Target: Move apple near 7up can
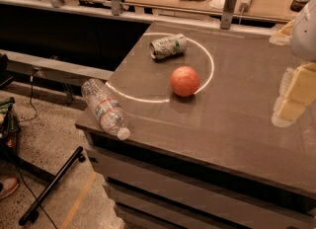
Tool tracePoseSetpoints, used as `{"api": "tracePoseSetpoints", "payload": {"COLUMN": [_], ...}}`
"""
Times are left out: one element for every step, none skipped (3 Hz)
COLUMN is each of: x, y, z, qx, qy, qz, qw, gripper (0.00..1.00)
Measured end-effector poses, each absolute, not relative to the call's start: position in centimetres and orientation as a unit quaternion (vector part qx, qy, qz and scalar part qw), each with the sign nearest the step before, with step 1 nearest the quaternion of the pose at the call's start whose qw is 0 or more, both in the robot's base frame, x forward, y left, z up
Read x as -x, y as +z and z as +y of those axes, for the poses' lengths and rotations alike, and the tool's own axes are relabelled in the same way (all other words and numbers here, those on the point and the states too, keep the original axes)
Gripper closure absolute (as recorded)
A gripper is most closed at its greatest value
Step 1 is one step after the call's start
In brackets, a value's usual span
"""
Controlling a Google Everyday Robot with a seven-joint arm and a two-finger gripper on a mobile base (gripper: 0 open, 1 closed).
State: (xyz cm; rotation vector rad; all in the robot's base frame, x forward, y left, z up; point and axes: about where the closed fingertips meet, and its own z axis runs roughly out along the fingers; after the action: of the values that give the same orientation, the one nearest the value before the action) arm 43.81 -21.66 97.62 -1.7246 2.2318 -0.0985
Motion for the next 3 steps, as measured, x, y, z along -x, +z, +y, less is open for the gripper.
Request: {"api": "tracePoseSetpoints", "payload": {"x": [-43.8, -45.0, -47.9], "y": [97.6, 96.1, 92.8], "z": [-21.7, -19.0, -13.6], "qx": [0.603, 0.605, 0.588], "qy": [-0.035, 0.002, 0.056], "qz": [0.781, 0.774, 0.776], "qw": [0.159, 0.184, 0.220], "gripper": [0.00, 0.00, 0.00]}}
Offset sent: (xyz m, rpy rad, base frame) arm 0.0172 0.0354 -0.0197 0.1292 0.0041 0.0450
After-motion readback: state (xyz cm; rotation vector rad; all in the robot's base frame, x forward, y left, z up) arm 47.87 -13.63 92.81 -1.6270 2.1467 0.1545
